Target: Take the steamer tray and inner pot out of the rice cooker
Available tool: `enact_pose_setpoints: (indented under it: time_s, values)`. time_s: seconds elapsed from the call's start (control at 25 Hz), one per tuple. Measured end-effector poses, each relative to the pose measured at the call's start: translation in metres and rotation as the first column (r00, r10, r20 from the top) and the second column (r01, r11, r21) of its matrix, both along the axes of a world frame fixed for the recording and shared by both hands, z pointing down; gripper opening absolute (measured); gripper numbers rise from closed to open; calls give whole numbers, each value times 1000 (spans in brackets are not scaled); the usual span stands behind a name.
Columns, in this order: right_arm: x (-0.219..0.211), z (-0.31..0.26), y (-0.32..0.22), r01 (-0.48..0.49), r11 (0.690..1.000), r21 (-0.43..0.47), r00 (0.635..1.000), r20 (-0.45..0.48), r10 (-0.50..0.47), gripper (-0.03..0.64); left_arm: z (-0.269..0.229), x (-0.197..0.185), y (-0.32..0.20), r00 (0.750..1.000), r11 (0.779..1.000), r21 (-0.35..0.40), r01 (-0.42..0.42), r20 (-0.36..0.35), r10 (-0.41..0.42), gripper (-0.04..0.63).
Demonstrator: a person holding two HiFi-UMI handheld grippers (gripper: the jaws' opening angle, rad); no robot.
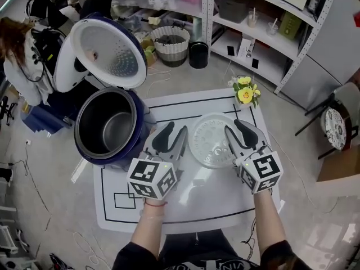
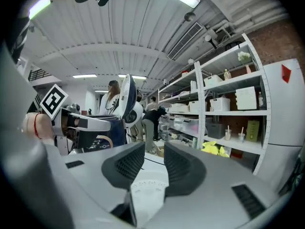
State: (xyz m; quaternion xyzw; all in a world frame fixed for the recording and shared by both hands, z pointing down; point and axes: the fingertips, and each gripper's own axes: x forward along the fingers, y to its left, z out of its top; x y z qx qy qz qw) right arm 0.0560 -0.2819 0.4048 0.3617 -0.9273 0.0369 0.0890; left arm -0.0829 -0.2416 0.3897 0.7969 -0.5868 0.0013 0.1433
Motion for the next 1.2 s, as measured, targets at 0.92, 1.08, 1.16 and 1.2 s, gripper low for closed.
enact_pose_setpoints:
  time_s: [0.92, 1.08, 1.16, 1.2]
  values:
    - [-136, -89, 61, 248, 966, 78, 960, 111, -256, 123, -109, -108, 99, 981, 970, 163, 181, 46, -191, 135]
    - [-169, -93, 68, 289, 954, 77, 948, 114, -296, 123, -115, -146, 116, 960, 953, 169, 250, 81, -266, 135]
    - [-185, -94, 69, 305, 950, 71, 943, 114, -311, 123, -115, -166, 123, 951, 944, 163, 286, 75, -301, 135]
    - [-193, -95, 70, 313, 947, 68, 941, 114, -319, 123, -115, -177, 127, 945, 939, 160, 304, 72, -319, 135]
